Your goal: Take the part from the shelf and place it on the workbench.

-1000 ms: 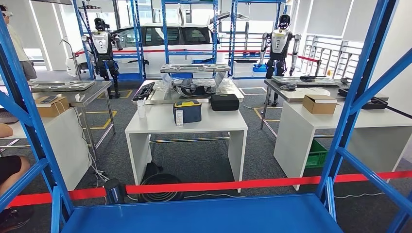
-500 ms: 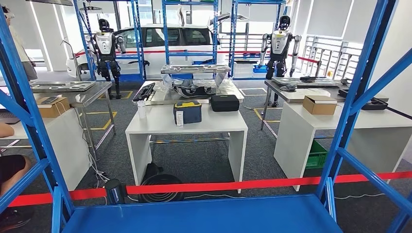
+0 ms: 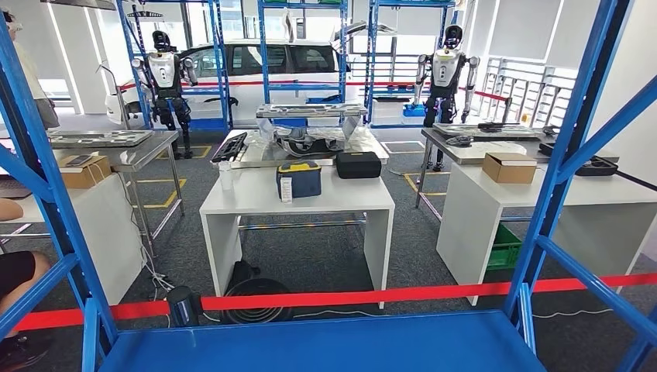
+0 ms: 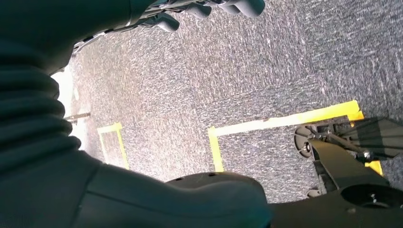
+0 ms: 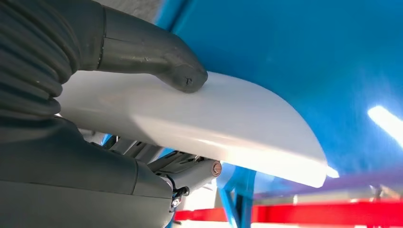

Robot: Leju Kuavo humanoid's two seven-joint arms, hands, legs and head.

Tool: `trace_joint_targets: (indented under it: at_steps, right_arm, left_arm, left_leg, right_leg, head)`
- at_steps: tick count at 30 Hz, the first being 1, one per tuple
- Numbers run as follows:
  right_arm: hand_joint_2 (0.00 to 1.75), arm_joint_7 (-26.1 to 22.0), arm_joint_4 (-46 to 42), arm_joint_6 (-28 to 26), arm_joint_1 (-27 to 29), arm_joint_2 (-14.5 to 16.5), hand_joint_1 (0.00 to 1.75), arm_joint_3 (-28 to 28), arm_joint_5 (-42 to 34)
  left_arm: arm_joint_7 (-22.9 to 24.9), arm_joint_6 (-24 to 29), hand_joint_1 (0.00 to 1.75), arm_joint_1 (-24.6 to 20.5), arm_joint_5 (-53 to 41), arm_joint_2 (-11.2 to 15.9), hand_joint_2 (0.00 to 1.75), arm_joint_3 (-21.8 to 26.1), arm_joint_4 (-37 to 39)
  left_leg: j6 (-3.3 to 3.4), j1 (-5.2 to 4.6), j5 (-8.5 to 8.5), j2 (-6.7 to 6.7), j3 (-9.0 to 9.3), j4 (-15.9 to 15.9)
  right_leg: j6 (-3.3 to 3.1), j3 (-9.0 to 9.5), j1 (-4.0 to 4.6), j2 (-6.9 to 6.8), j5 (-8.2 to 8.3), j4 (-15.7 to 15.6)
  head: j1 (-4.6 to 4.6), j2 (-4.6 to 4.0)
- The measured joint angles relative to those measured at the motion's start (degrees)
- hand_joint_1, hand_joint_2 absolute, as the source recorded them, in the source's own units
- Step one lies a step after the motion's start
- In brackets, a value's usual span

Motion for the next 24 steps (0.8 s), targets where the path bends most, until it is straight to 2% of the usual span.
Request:
trace_joint_targets:
  at_steps: [4,8,11,12,13,14,16,17,18,19,21,22,23,24]
  right_arm:
    - [1.75,-8.7,-1.5,-9.4,-2.9,2.6,1.75,-1.5,-3.0]
    - [1.75,-17.5,-5.7,-15.2,-5.5,4.5,1.75,-1.6,-6.1]
    - [1.75,-22.1,-8.8,-18.4,-6.3,5.2,1.75,-1.3,-6.2]
    - [1.75,-23.4,-9.8,-19.5,-6.4,5.3,1.75,-1.1,-5.8]
    - [1.75,-24.4,-10.7,-20.5,-6.6,5.4,1.75,-0.8,-5.4]
    - [1.75,-25.2,-11.4,-21.2,-6.7,5.5,1.75,-0.5,-5.1]
    - [1.75,-26.3,-12.3,-22.2,-6.7,5.6,1.75,0.2,-4.7]
    - [1.75,-26.7,-12.4,-22.8,-6.7,5.6,1.75,0.4,-4.5]
    - [1.75,-27.2,-12.5,-23.4,-6.6,5.6,1.75,0.7,-4.4]
    - [1.75,-27.8,-12.5,-24.1,-6.6,5.6,1.75,1.0,-4.3]
    - [1.75,-28.8,-12.5,-25.4,-6.8,5.6,1.75,1.6,-4.3]
    - [1.75,-29.2,-12.5,-26.0,-6.8,5.6,1.75,1.9,-4.3]
    - [1.75,-29.5,-12.5,-26.8,-6.9,5.6,1.75,2.2,-4.1]
    - [1.75,-29.8,-12.5,-27.5,-6.9,5.6,1.75,2.5,-3.9]
  left_arm:
    - [0.0,0.7,0.0,-0.1,0.7,0.2,1.75,1.1,0.0]
    - [1.0,0.6,0.0,0.0,0.4,0.4,1.75,1.7,0.0]
    - [2.1,-0.3,0.0,-0.1,-0.5,0.6,1.75,1.8,0.0]
    - [2.7,-0.7,0.0,-0.1,-0.9,0.6,1.75,1.8,0.0]
    - [3.2,-1.1,0.0,-0.2,-1.2,0.6,1.75,1.8,0.0]
    - [3.7,-1.5,0.0,-0.3,-1.5,0.7,1.75,1.8,0.0]
    - [4.1,-1.9,0.0,-0.5,-2.1,0.7,1.75,1.8,0.0]
    - [4.2,-2.0,0.0,-0.6,-2.4,0.8,1.75,1.8,0.0]
    - [4.3,-2.1,0.0,-0.6,-2.7,0.8,1.75,1.7,0.0]
    - [4.3,-2.2,0.0,-0.7,-3.0,0.8,1.75,1.7,0.0]
    - [4.5,-2.5,0.0,-1.0,-3.5,0.9,1.75,1.7,0.0]
    - [4.6,-2.5,0.0,-1.2,-3.7,0.9,1.75,1.6,0.0]
    - [4.7,-2.6,0.0,-1.4,-3.8,1.0,1.75,1.6,0.0]
    - [4.7,-2.6,0.0,-1.5,-4.0,1.0,1.75,1.6,0.0]
  left_leg:
    - [-0.04,0.0,0.03,0.05,0.01,0.0]
    - [0.0,-0.08,0.0,-0.07,-0.02,0.1]
    - [0.79,-0.11,0.26,-0.11,0.32,-0.6]
    - [1.09,0.07,0.67,-0.02,0.66,-1.3]
    - [1.26,0.26,1.11,0.13,0.94,-1.8]
    - [1.37,0.44,1.46,0.27,1.08,-2.1]
    - [1.43,0.45,1.59,0.46,0.84,-2.2]
    - [1.35,0.5,1.63,0.51,0.63,-2.1]
    - [1.19,0.6,1.69,0.54,0.35,-1.9]
    - [0.91,0.8,1.74,0.56,-0.03,-1.6]
    - [0.02,1.26,1.72,0.47,-0.97,-0.5]
    - [-0.54,1.41,1.66,0.36,-1.4,0.1]
    - [-1.08,1.39,1.61,0.23,-1.71,0.6]
    - [-1.61,1.31,1.66,0.09,-1.92,1.0]
  right_leg:
    - [-0.03,-0.06,-0.01,0.07,0.03,0.1]
    - [0.01,-0.01,-0.05,-0.01,0.06,0.0]
    - [0.61,0.38,-0.32,-0.11,0.25,-0.6]
    - [0.79,0.35,-0.31,-0.13,-0.27,-0.2]
    - [0.88,-0.13,-0.28,-0.14,-1.56,1.3]
    - [0.96,-1.11,-0.31,-0.14,-3.5,3.9]
    - [1.2,-4.05,-0.47,-0.15,-7.84,11.3]
    - [1.36,-5.06,-0.63,-0.16,-8.89,14.1]
    - [1.55,-5.2,-0.82,-0.17,-8.84,15.0]
    - [1.82,-4.13,-1.08,-0.2,-7.7,13.4]
    - [2.52,0.02,-1.58,-0.27,-4.88,6.4]
    - [2.55,1.45,-1.61,-0.14,-3.72,3.9]
    - [2.3,2.11,-1.6,0.03,-3.42,2.6]
    - [1.69,1.86,-1.44,0.26,-3.52,2.8]
  head:
    - [0.0,0.0]
    - [-0.01,0.01]
    - [0.02,0.01]
    - [0.03,0.0]
    - [0.05,0.0]
    - [0.07,0.01]
    - [0.07,0.01]
    - [0.07,0.0]
    - [0.08,0.0]
    - [0.07,-0.01]
    - [0.08,0.01]
    - [0.12,0.0]
    - [0.15,0.0]
    - [0.16,0.0]
